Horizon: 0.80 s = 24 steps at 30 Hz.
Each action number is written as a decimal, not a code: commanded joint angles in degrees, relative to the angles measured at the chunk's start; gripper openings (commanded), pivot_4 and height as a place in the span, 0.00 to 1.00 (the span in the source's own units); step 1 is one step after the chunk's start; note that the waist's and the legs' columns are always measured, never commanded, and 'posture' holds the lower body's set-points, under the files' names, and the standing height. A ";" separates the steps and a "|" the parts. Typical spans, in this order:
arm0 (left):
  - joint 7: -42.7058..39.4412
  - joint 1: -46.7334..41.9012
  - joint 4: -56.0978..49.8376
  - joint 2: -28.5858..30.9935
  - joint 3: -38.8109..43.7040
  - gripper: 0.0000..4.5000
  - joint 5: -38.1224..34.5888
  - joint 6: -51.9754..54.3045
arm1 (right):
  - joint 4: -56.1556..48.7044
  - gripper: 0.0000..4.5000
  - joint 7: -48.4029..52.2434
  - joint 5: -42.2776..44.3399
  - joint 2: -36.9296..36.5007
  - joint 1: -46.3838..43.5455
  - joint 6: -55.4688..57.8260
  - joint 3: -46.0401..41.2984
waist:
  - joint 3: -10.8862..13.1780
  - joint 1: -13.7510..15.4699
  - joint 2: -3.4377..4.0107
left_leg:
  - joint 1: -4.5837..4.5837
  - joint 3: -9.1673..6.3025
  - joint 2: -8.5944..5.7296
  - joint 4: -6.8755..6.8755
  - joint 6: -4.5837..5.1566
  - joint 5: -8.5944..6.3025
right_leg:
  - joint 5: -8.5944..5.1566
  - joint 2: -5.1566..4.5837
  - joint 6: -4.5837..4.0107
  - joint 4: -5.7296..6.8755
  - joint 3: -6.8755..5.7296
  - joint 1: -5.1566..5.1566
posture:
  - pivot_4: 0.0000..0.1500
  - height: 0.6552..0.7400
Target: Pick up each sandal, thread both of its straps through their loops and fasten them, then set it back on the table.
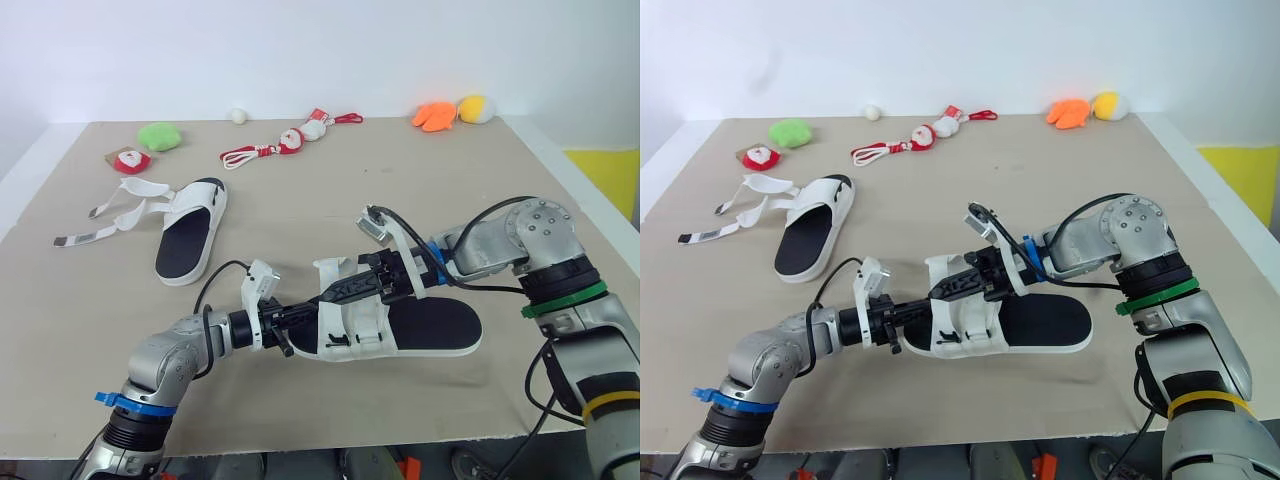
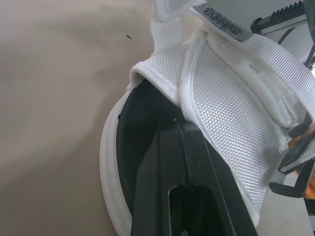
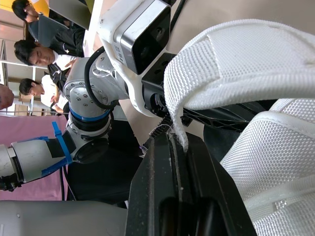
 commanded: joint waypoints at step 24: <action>1.48 1.64 0.89 -0.16 -1.20 0.00 0.94 1.20 | -7.20 0.01 0.18 -7.50 -1.47 1.64 1.01 -1.02 | -0.01 -0.02 0.01 | -0.02 0.00 0.00 -0.01 0.02 -0.02 | -0.01 0.00 0.03 0.00 0.00 -0.01 | 1.00 1.00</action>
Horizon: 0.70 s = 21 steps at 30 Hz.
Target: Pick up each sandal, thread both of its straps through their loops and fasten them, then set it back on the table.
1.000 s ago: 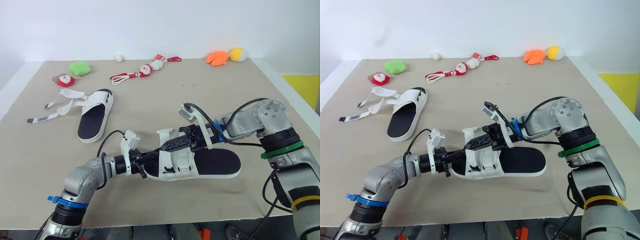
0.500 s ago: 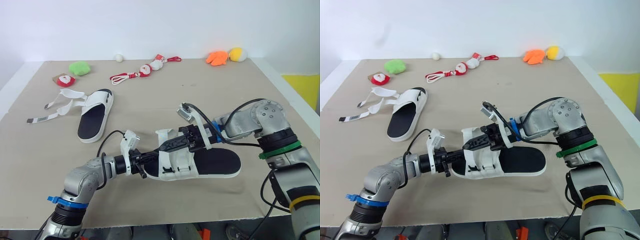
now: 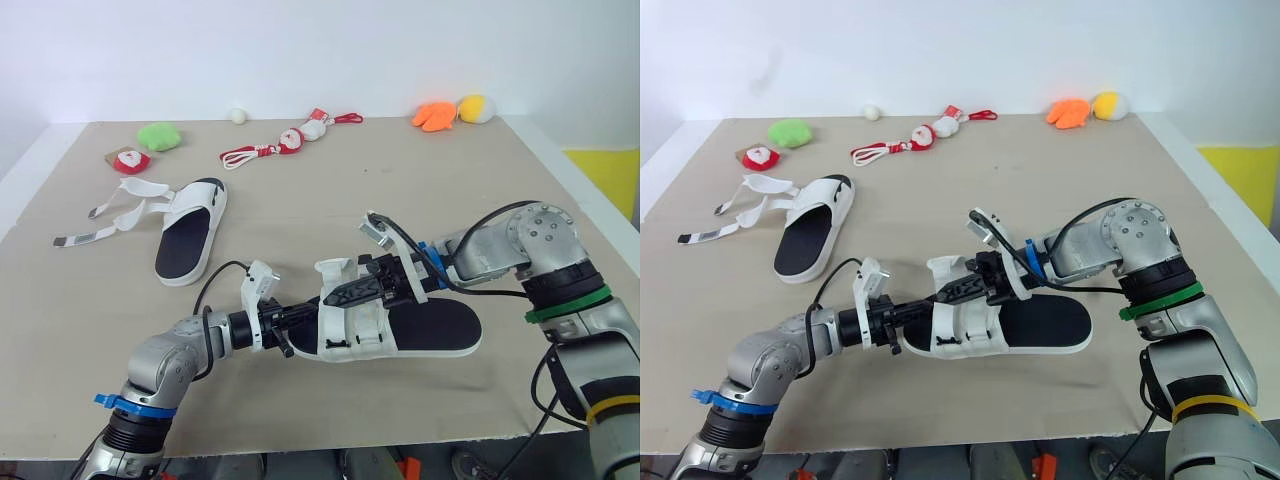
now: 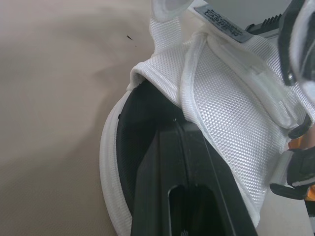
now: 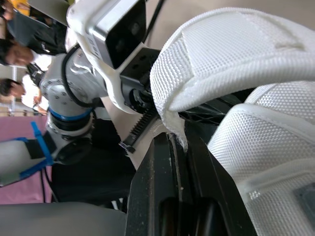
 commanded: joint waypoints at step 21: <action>1.20 1.16 1.41 -0.07 -1.03 0.00 0.87 1.26 | -12.11 0.01 15.28 -23.09 3.50 0.12 3.69 -9.74 | 0.00 0.04 0.01 | -0.01 0.00 0.00 0.00 0.00 0.00 | 0.01 0.00 0.06 0.00 -0.01 -0.03 | 1.00 1.00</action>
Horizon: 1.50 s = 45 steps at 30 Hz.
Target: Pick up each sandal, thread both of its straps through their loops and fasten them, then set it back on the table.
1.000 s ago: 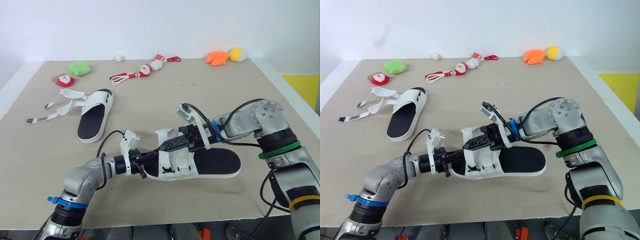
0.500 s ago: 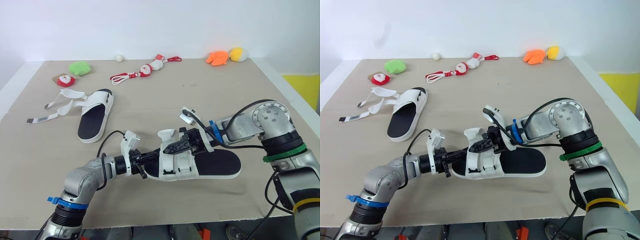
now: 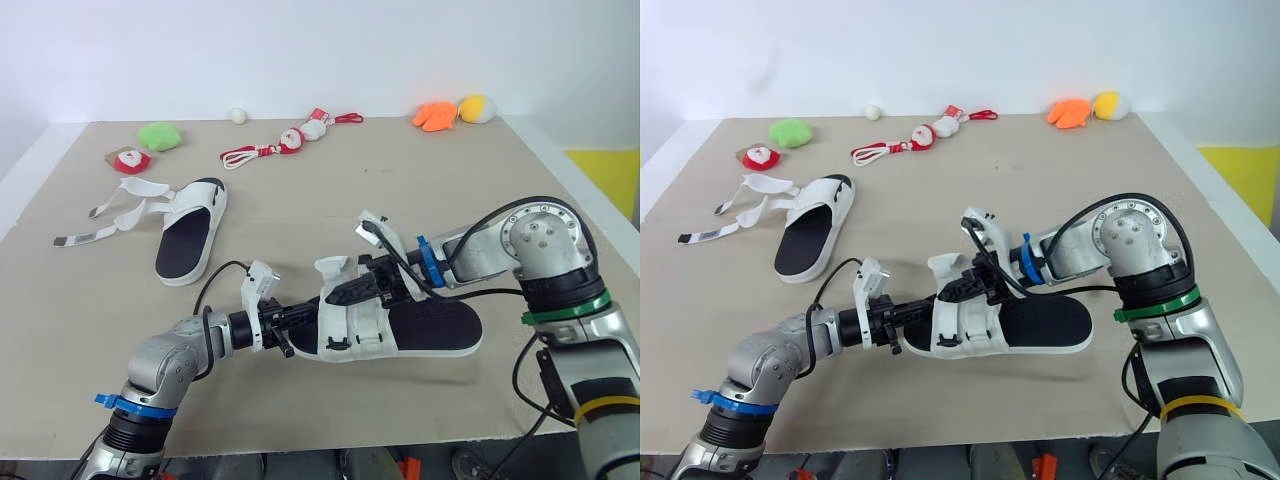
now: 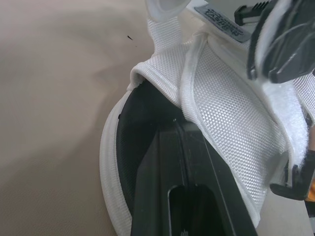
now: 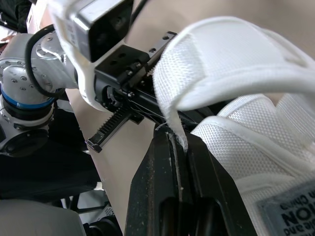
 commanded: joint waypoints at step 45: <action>1.20 0.92 1.65 -0.30 -1.05 0.00 0.74 1.24 | -20.08 0.01 14.04 -16.28 2.04 4.39 3.52 -3.74 | -0.02 0.02 0.03 | 0.03 0.00 0.03 0.00 -0.01 0.00 | 0.02 0.01 0.02 0.01 -0.04 -0.03 | 1.00 1.00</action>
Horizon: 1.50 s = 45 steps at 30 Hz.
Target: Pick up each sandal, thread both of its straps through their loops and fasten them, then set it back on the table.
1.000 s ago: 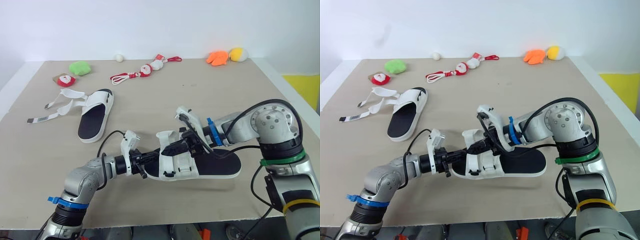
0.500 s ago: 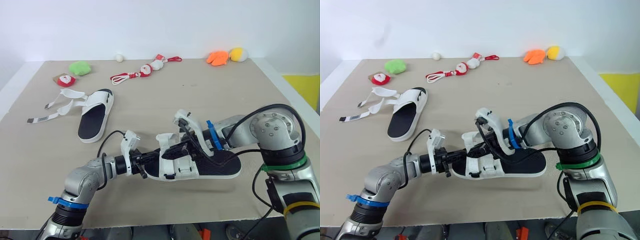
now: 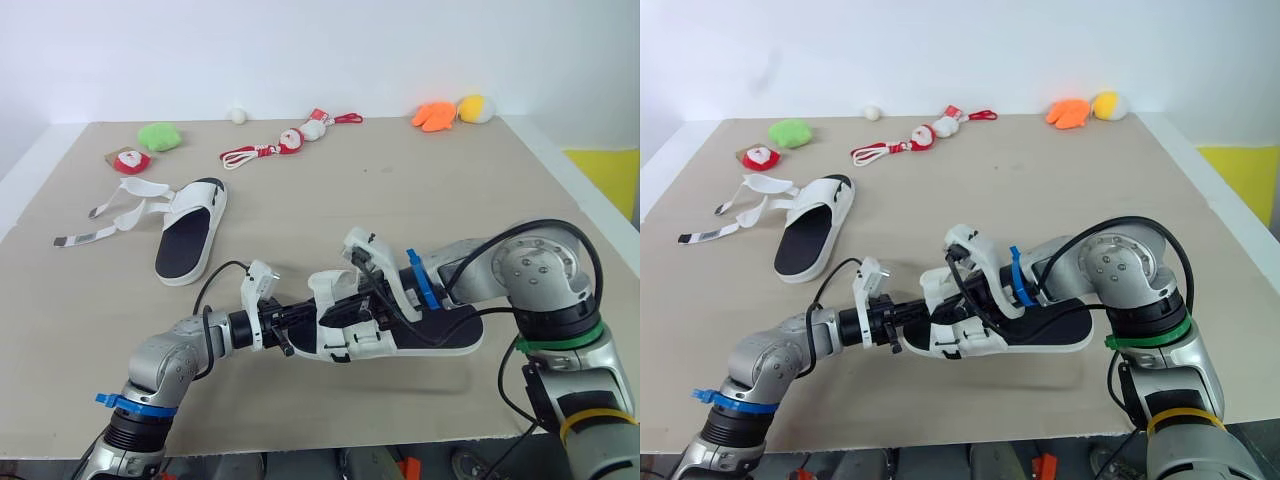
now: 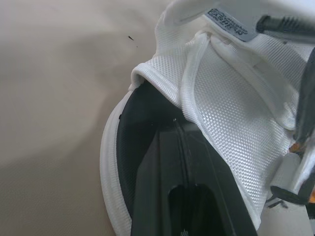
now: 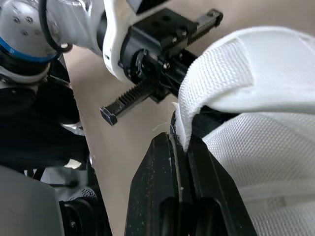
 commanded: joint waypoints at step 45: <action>1.65 2.03 1.26 -0.97 -0.97 0.00 0.50 0.92 | -17.07 0.98 16.89 -0.62 -19.66 20.46 -1.43 -6.66 | -0.07 0.15 -0.05 | -0.06 -0.02 -0.32 0.02 -0.04 -0.02 | -0.12 -0.36 0.21 -0.03 -0.09 0.05 | 1.00 1.00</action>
